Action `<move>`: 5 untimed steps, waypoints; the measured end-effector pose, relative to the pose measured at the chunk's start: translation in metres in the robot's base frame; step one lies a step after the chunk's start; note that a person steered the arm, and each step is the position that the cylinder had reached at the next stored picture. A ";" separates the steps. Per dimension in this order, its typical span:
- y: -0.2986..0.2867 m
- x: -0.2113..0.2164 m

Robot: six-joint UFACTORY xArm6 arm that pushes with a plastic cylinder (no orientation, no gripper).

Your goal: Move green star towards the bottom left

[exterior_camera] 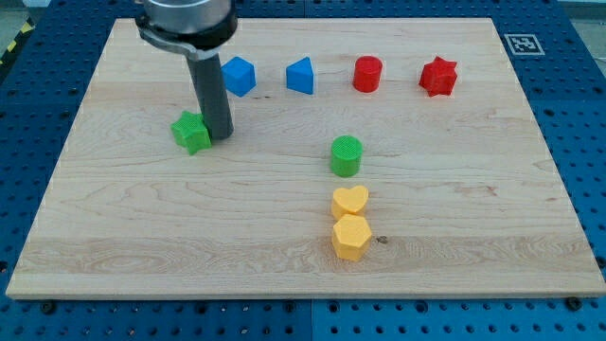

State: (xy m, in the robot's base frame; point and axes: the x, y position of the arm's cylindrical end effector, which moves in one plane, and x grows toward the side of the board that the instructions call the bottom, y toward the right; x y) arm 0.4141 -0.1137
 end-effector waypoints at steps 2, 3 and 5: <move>-0.060 -0.023; -0.077 -0.027; -0.076 -0.027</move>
State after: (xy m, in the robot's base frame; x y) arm 0.3875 -0.1896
